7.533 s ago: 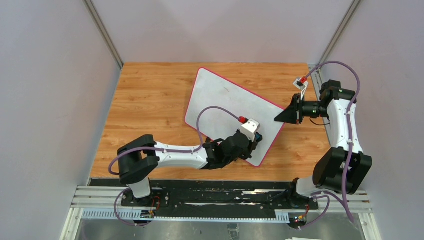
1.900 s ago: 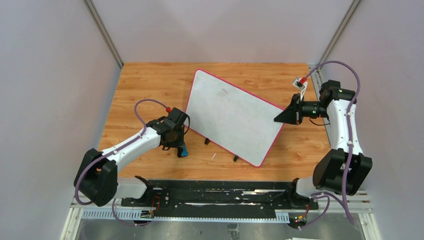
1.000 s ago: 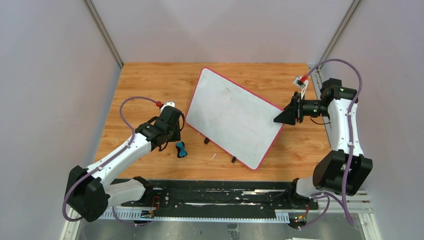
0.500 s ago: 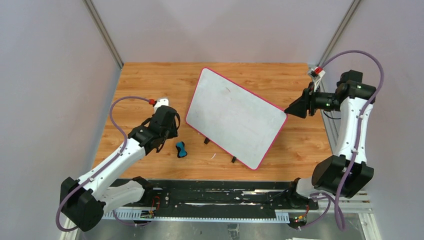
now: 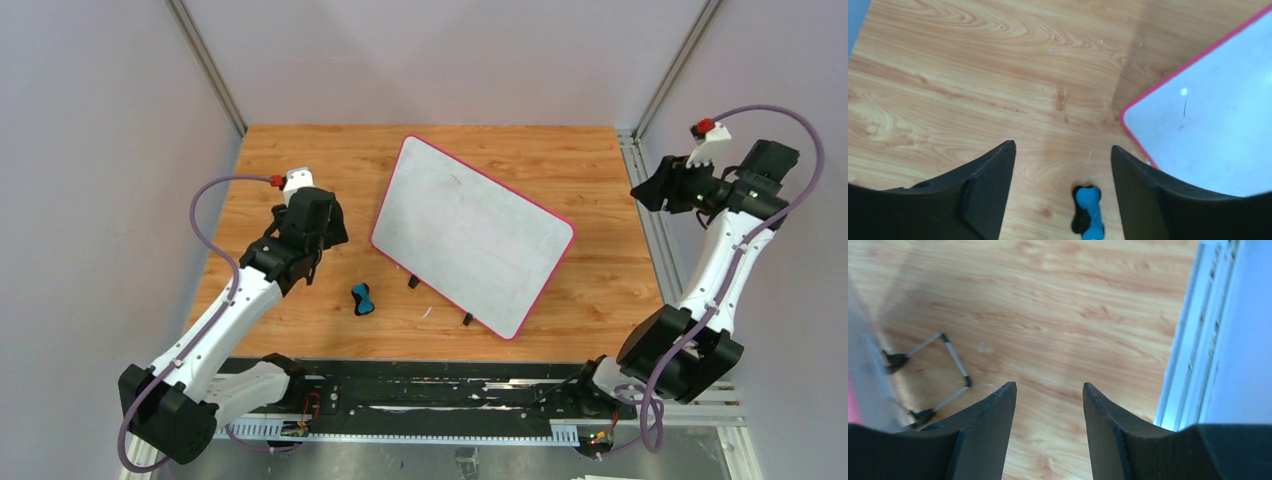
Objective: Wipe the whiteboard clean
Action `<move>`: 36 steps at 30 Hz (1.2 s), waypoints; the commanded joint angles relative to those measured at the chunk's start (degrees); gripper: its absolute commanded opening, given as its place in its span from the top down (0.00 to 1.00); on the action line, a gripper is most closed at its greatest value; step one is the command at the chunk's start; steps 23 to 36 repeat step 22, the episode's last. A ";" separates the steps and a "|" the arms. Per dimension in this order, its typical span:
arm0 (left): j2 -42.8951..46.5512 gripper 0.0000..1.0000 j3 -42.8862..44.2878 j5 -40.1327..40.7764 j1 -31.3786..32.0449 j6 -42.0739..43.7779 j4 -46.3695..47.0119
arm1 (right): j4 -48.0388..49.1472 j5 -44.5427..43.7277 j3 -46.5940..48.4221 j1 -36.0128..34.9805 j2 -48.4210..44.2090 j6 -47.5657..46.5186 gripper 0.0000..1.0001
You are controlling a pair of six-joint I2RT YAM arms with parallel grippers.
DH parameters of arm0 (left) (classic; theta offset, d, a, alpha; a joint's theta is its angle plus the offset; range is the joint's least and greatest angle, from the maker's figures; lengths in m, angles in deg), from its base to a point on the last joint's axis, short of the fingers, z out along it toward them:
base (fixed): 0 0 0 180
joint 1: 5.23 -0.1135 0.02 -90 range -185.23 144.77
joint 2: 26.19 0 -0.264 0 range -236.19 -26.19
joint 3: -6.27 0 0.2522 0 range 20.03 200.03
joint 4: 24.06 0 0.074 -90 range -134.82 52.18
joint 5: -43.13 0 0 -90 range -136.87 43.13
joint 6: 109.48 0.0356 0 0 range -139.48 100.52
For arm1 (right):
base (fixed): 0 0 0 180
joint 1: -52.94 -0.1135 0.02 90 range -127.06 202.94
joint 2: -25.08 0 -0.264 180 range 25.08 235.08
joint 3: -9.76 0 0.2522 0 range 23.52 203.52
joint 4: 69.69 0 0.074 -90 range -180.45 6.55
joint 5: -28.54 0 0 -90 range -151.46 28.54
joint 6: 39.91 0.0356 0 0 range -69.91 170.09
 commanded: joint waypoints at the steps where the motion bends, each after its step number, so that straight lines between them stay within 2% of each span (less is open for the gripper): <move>1: -1.98 0.18 1.74 5.39 -0.81 -0.56 4.28 | 25.30 -16.82 -15.28 -1.44 -3.45 12.71 0.47; 4: -3.29 0.13 2.22 6.31 -0.93 -0.83 5.05 | 37.66 -25.66 -27.33 -5.06 -6.18 13.60 0.48; 6: -3.99 0.05 2.53 6.65 -0.97 -0.87 5.00 | 44.18 -30.02 -34.14 -7.74 -7.35 13.92 0.48; 8: -4.29 0.04 2.76 7.50 -1.08 -0.85 4.73 | 48.35 -31.68 -38.58 -9.69 -7.75 15.30 0.43; 12: -3.73 0.02 2.56 8.39 -1.18 -0.97 4.24 | 53.23 -33.75 -43.69 -11.98 -7.50 17.93 0.43; 19: -1.11 0.02 1.04 8.33 -1.32 -0.65 4.04 | 54.20 -38.36 -47.40 -15.53 -8.33 18.09 0.48; 36: -0.54 0.02 -0.20 7.69 -1.27 -0.74 4.70 | 53.68 -37.74 -48.02 -16.34 -9.85 17.83 0.48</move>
